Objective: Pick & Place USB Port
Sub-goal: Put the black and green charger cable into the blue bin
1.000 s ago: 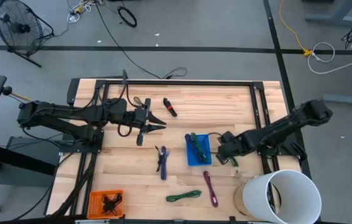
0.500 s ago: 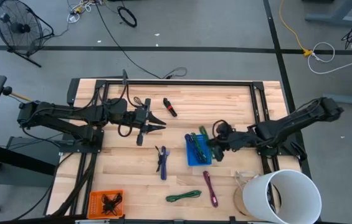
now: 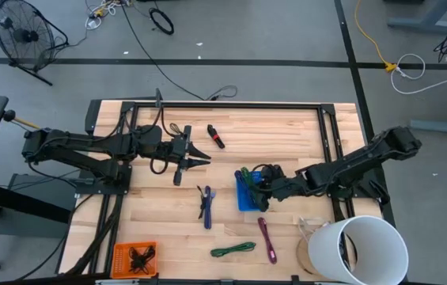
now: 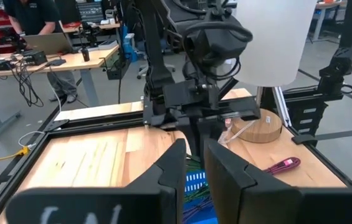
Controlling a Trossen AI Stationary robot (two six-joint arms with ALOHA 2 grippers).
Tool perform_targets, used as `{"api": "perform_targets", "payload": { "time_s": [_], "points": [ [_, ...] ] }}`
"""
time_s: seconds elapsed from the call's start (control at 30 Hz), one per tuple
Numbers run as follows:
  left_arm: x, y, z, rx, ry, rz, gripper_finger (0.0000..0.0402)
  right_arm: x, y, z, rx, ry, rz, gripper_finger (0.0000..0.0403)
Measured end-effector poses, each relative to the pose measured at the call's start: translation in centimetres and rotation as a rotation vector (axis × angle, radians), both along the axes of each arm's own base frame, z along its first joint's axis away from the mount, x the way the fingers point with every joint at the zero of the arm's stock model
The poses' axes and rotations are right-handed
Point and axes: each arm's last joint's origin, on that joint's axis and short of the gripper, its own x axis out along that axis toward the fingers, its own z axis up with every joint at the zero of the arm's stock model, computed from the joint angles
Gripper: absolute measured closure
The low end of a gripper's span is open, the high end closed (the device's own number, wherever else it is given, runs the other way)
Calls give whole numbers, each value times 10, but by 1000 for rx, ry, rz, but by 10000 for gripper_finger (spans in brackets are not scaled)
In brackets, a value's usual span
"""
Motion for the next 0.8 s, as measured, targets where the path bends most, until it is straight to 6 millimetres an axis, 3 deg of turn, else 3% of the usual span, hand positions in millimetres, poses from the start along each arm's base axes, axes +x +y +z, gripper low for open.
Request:
{"api": "perform_targets", "payload": {
  "time_s": [0.53,0.8],
  "points": [
    [0,0,-1,0,14,0,340,1,-1,-5,-31,25,-28,397],
    [0,0,-1,-1,13,0,340,7,1,-20,-34,63,-41,393]
  ]
}}
